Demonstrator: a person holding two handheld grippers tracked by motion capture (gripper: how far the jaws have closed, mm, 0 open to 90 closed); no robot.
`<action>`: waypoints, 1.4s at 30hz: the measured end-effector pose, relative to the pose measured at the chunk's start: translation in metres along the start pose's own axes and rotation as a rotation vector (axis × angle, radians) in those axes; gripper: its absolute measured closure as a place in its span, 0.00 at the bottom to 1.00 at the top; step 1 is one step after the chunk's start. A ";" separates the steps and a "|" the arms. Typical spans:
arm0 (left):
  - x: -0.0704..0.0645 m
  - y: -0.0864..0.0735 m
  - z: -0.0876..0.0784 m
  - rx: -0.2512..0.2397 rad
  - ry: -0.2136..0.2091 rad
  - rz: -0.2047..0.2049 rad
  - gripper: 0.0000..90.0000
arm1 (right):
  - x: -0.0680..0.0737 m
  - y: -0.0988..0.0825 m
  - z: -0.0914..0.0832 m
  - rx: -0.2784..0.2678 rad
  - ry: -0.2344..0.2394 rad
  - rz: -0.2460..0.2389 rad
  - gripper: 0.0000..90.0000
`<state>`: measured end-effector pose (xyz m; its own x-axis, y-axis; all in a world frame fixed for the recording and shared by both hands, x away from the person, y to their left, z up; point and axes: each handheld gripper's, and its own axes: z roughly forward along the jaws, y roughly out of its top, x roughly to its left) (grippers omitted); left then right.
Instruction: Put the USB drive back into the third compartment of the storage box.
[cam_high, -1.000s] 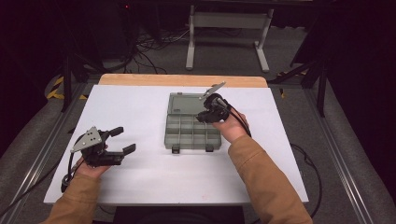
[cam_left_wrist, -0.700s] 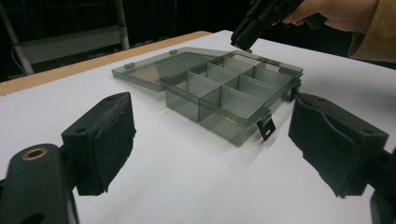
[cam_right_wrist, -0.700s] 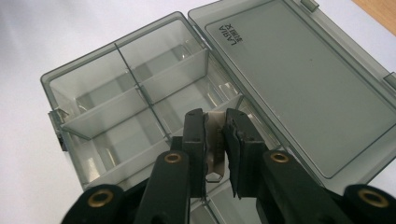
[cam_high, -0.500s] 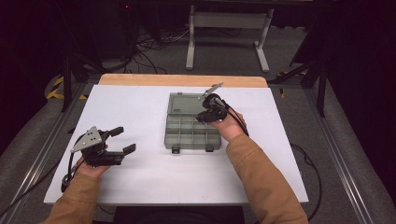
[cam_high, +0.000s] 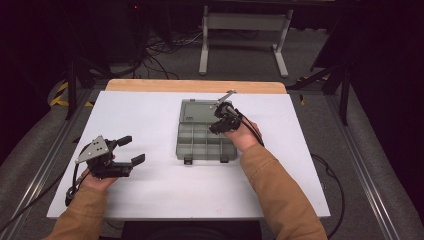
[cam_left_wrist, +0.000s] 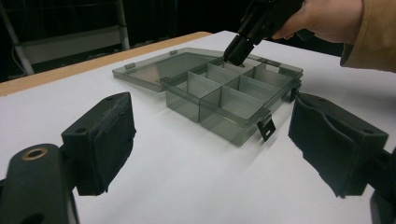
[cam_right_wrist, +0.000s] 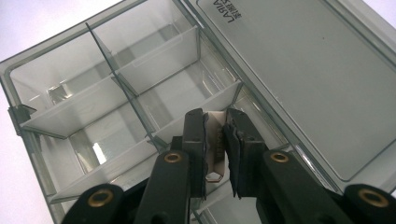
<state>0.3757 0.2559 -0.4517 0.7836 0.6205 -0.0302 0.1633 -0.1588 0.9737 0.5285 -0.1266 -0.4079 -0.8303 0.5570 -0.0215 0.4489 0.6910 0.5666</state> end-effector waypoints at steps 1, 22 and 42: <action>0.000 0.000 0.000 0.000 0.000 0.000 0.17 | 0.000 0.000 0.001 0.005 -0.001 0.000 0.87; -0.001 0.000 0.000 0.003 0.003 0.002 0.17 | -0.001 -0.002 0.014 0.067 0.015 0.005 0.87; -0.001 0.000 0.000 0.004 0.002 0.002 0.17 | 0.001 -0.003 0.019 0.098 0.024 0.003 0.87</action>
<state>0.3752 0.2553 -0.4517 0.7828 0.6217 -0.0280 0.1646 -0.1633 0.9728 0.5327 -0.1197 -0.4250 -0.8358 0.5491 0.0006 0.4810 0.7315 0.4832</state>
